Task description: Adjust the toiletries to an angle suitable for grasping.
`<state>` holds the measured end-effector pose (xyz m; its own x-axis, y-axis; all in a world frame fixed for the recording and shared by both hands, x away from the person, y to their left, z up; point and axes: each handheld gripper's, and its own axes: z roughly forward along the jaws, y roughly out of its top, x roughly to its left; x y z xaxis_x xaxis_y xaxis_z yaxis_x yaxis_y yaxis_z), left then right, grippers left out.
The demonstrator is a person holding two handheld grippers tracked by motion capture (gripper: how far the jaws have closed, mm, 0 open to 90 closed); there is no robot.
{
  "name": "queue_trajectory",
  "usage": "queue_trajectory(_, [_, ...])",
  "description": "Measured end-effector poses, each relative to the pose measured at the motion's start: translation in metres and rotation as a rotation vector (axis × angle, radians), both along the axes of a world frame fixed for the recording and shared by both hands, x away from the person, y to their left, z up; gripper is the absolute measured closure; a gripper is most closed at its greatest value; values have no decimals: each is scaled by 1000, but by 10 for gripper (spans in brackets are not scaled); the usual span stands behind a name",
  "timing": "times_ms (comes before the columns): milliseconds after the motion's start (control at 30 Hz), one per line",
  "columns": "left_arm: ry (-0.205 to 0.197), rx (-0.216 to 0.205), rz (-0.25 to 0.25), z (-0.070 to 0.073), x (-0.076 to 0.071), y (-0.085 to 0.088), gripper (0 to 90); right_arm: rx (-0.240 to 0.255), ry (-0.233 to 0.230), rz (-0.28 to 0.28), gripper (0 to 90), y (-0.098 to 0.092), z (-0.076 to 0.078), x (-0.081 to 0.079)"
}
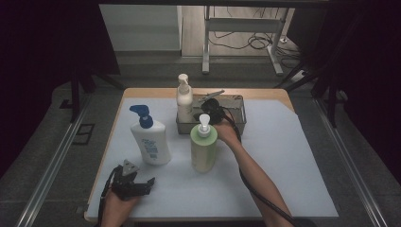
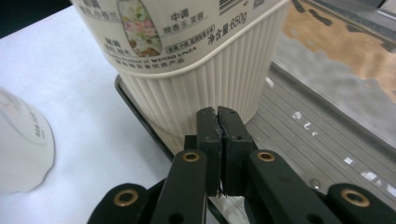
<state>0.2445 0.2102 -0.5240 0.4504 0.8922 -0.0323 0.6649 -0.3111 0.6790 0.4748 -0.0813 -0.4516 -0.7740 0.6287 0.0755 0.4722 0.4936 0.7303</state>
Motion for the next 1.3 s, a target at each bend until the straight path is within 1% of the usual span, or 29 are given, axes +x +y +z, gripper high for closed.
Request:
queue_trajectory(133, [0,0,0,0,0,0,126,-3,-2,7,882,4,-1,-1])
queue_trajectory(367, [0,0,0,0,0,0,125,6,-2,6,889,4,-1,-1])
queue_trajectory(567, [0,0,0,0,0,0,125,4,-5,-3,861,4,-1,-1])
queue_trajectory(667, [0,0,0,0,0,0,125,-5,-7,-5,818,3,-1,-1])
queue_trajectory(867, [0,1,0,0,0,0,126,3,-13,-6,786,-3,4,-5])
queue_trajectory(1000, [0,1,0,0,0,0,125,6,-25,-7,742,-9,7,-7])
queue_trajectory(1133, [-1,1,0,0,0,0,126,17,-32,-8,685,-13,10,-12])
queue_trajectory(1300, [-1,1,0,0,0,0,126,30,-37,-9,590,-18,17,-16])
